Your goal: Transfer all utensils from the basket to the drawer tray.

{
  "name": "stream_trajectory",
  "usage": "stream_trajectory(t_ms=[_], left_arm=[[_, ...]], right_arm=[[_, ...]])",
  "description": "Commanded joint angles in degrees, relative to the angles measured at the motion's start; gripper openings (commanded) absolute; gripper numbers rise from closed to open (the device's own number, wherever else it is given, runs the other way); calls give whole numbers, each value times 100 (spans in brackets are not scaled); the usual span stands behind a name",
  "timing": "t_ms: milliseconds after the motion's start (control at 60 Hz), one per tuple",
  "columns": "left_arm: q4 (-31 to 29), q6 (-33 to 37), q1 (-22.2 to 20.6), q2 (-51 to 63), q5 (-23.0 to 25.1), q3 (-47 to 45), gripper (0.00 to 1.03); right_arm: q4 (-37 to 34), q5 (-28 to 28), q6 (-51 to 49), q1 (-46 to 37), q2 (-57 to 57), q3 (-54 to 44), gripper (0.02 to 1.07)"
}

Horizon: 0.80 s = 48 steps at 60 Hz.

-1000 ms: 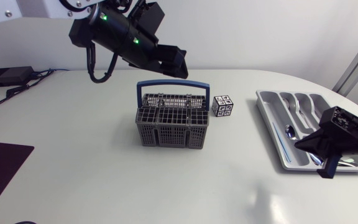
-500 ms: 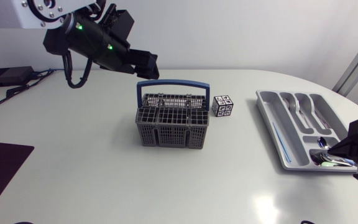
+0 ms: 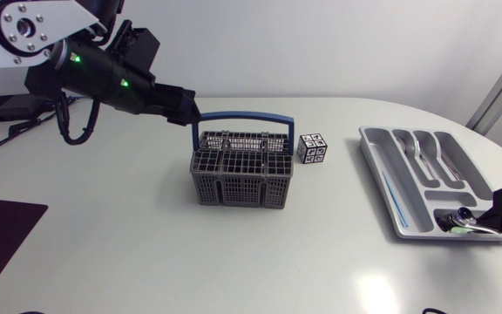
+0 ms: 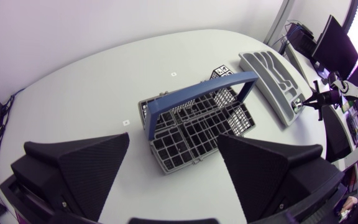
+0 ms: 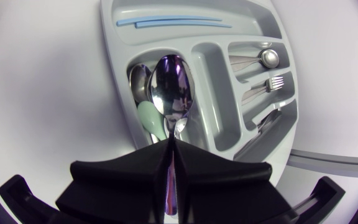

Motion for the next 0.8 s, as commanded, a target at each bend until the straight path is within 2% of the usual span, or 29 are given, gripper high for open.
stream_trajectory(t_ms=[0, 150, 233, 333, 450, 467, 500, 517, 633, 783], left_arm=[[45, -2, 83, -218, -36, -273, 99], [379, -2, 153, -579, -256, -678, 99], [608, 42, 153, -842, -590, -950, 99], [836, 77, 162, -1106, -731, -1240, 99], [1021, 77, 197, -1449, -775, -1565, 99], [1047, 68, 197, -1493, -783, -1609, 99], [1117, 68, 197, -1616, -792, -1724, 99], [1152, 68, 197, -1677, -792, -1776, 99], [1548, 51, 250, -2143, -792, -2216, 99], [1557, 77, 417, -2565, -801, -2523, 99]], right_arm=[[320, 81, -331, -10, 101, -287, 11], [733, 125, -375, 16, 66, -542, 24], [865, 116, -375, -1, -39, -656, 39], [1006, -16, -383, -36, -268, -762, 59], [988, -367, -313, -142, -698, -867, 72], [962, -438, -296, -159, -786, -885, 76], [944, -526, -243, -168, -944, -929, 92], [944, -587, -199, -168, -1032, -964, 104], [848, -886, 223, -142, -1516, -1078, 103], [531, -1167, 996, 25, -2069, -1131, 103]])
